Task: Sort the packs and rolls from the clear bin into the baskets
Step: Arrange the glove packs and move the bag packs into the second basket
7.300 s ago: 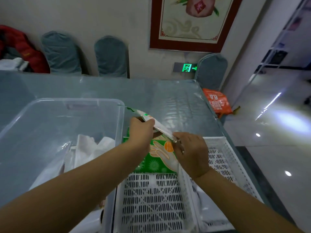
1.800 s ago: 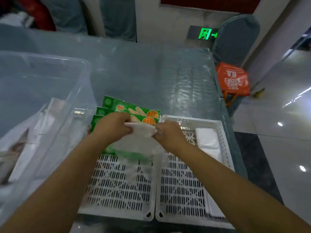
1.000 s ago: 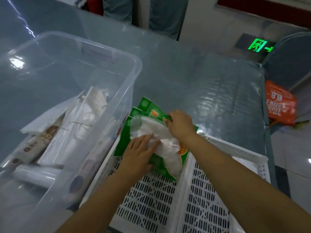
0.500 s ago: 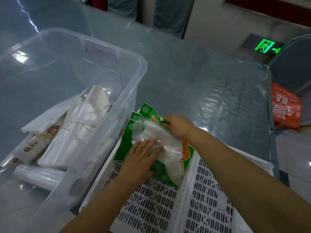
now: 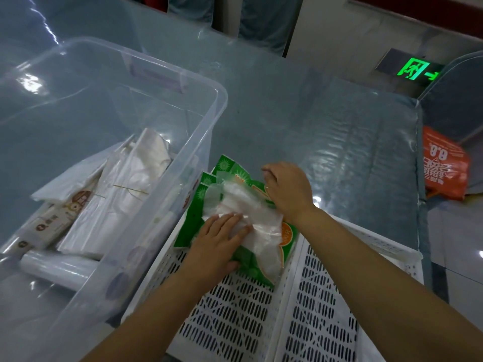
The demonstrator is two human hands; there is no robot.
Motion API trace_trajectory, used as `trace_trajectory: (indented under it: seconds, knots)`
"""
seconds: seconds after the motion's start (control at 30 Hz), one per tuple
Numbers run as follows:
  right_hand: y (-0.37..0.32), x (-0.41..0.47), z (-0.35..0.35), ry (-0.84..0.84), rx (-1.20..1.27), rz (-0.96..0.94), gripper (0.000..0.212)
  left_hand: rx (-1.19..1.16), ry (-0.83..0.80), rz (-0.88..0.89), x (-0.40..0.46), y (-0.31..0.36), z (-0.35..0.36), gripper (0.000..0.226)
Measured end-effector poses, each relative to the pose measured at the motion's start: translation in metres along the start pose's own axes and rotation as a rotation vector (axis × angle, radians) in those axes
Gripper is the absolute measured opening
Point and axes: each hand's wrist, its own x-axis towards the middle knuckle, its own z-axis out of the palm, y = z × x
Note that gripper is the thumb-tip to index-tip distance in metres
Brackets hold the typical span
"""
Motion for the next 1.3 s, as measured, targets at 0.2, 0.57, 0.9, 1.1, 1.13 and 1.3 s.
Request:
trace_trajectory:
  seconds: [0.2,0.57,0.9,1.1,1.13,1.3]
  knots:
    - [-0.012,-0.033,0.013,-0.092,-0.302,-0.405,0.027,0.022,0.013,-0.027,-0.004,0.004,-0.003,0.091]
    - [-0.025,-0.041,-0.008,0.109,-0.222,-0.163,0.025,-0.057,-0.027,-0.132,-0.023,0.017,-0.019,0.081]
    - [-0.101,-0.039,-0.050,0.272,-0.011,-0.250,0.015,0.061,0.228,0.100,-0.069,0.018,-0.154,0.040]
    - [-0.172,-0.030,-0.074,0.368,0.022,-0.290,0.015,0.103,0.200,0.089,-0.100,-0.070,-0.223,0.032]
    - [-0.186,-0.027,-0.074,0.357,0.026,-0.294,0.015,0.092,0.165,0.039,-0.101,-0.093,-0.229,0.031]
    - [-0.260,0.005,-0.042,0.155,-0.029,-0.278,0.017,0.185,-0.030,-0.117,-0.104,-0.213,-0.232,0.031]
